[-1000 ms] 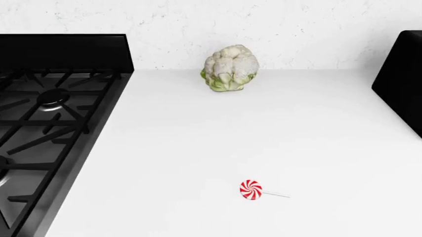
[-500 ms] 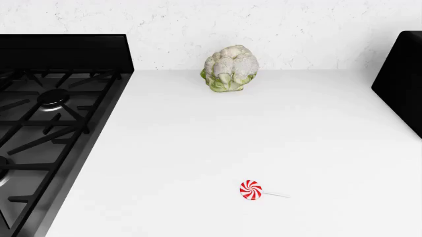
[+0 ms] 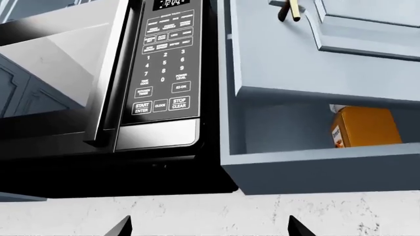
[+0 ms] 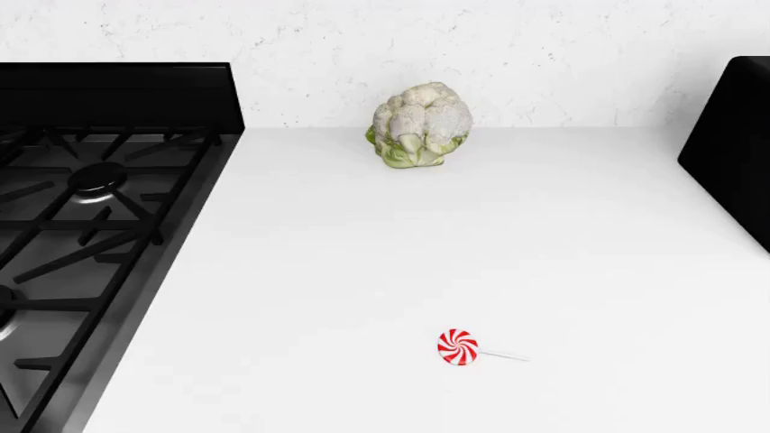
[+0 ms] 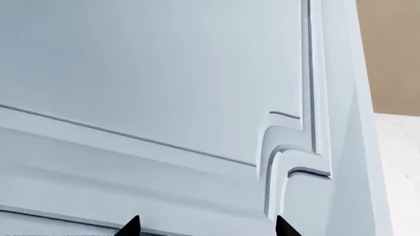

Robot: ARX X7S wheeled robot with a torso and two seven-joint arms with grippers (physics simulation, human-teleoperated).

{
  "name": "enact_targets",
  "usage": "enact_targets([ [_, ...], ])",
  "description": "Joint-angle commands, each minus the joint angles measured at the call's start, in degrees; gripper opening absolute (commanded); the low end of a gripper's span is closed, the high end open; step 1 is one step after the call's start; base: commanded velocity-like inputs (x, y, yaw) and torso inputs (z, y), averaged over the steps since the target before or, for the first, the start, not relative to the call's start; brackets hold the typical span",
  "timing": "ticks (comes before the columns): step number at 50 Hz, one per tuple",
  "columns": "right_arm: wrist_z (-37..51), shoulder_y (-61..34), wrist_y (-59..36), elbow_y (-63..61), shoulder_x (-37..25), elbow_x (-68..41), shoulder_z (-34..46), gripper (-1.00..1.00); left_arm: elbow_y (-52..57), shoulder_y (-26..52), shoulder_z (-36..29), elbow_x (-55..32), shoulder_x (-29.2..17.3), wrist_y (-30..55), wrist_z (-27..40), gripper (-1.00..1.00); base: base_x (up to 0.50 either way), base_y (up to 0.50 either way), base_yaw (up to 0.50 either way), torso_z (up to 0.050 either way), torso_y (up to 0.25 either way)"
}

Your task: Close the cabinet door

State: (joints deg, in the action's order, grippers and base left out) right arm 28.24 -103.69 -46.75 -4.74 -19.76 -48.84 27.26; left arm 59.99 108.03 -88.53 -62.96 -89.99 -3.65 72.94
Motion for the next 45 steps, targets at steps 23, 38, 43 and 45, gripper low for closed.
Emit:
enact_targets([
  [23, -4.0, 6.8, 1.4, 23.9, 2.4, -5.5, 8.3, 1.0, 0.0, -1.6, 0.1, 0.9, 0.0, -0.4, 0.4, 1.0, 0.0, 0.0, 0.0, 0.0, 0.0],
  [38, -5.8, 7.6, 3.5, 29.0, 3.3, -3.0, 10.2, 1.0, 0.0, -2.4, 0.1, 1.6, 0.0, -0.7, 0.4, 1.0, 0.0, 0.0, 0.0, 0.0, 0.0],
  [43, -6.4, 7.9, 4.1, 30.4, 3.6, -2.4, 10.7, 1.0, 0.0, -2.6, 0.2, 1.6, 0.0, -0.7, 0.4, 1.0, 0.0, 0.0, 0.0, 0.0, 0.0],
  [45, -6.5, 8.0, 4.2, 30.9, 3.7, -2.2, 11.0, 1.0, 0.0, -2.6, 0.3, 1.4, 0.0, -0.8, 0.7, 1.0, 0.0, 0.0, 0.0, 0.0, 0.0],
])
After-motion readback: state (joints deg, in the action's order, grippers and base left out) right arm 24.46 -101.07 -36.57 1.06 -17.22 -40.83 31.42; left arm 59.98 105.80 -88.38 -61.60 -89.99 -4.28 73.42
